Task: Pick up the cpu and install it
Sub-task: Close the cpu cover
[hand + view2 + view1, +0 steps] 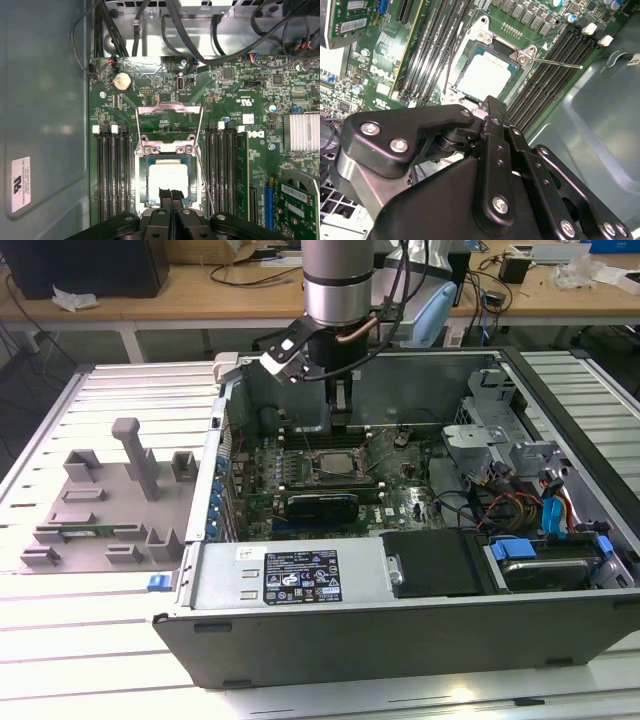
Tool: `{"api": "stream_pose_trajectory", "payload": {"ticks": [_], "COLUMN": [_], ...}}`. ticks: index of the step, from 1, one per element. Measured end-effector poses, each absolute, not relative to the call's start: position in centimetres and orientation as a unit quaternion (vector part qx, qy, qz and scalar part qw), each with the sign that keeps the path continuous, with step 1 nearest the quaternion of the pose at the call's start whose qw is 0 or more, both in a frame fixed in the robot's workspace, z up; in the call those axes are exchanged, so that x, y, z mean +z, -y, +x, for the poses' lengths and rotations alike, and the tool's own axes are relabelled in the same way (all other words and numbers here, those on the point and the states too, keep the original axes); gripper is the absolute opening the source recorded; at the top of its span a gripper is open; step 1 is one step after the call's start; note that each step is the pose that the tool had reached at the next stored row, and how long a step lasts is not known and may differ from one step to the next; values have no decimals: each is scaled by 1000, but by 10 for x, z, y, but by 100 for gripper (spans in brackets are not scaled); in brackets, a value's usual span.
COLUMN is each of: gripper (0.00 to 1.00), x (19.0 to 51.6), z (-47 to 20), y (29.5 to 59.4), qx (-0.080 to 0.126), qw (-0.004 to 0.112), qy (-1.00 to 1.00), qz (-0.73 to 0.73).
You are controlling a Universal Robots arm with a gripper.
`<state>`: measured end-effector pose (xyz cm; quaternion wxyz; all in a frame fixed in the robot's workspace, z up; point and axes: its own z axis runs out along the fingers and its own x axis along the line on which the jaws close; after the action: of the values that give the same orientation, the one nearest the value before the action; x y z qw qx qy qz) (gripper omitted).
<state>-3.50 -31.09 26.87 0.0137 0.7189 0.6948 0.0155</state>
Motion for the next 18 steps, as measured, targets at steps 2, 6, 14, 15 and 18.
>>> {"api": "stream_pose_trajectory", "payload": {"ticks": [2, 6, 14, 15, 18], "gripper": [11, 11, 11, 11, 11], "x": [273, 278, 279, 279, 279], "z": [-35, -35, -32, -30, -25], "y": [311, 311, 311, 311, 311], "qx": [16, 16, 15, 16, 16], "qw": [14, 14, 14, 14, 14], "qy": [-695, -695, -695, -695, -695], "qz": [719, 719, 719, 719, 719]}}
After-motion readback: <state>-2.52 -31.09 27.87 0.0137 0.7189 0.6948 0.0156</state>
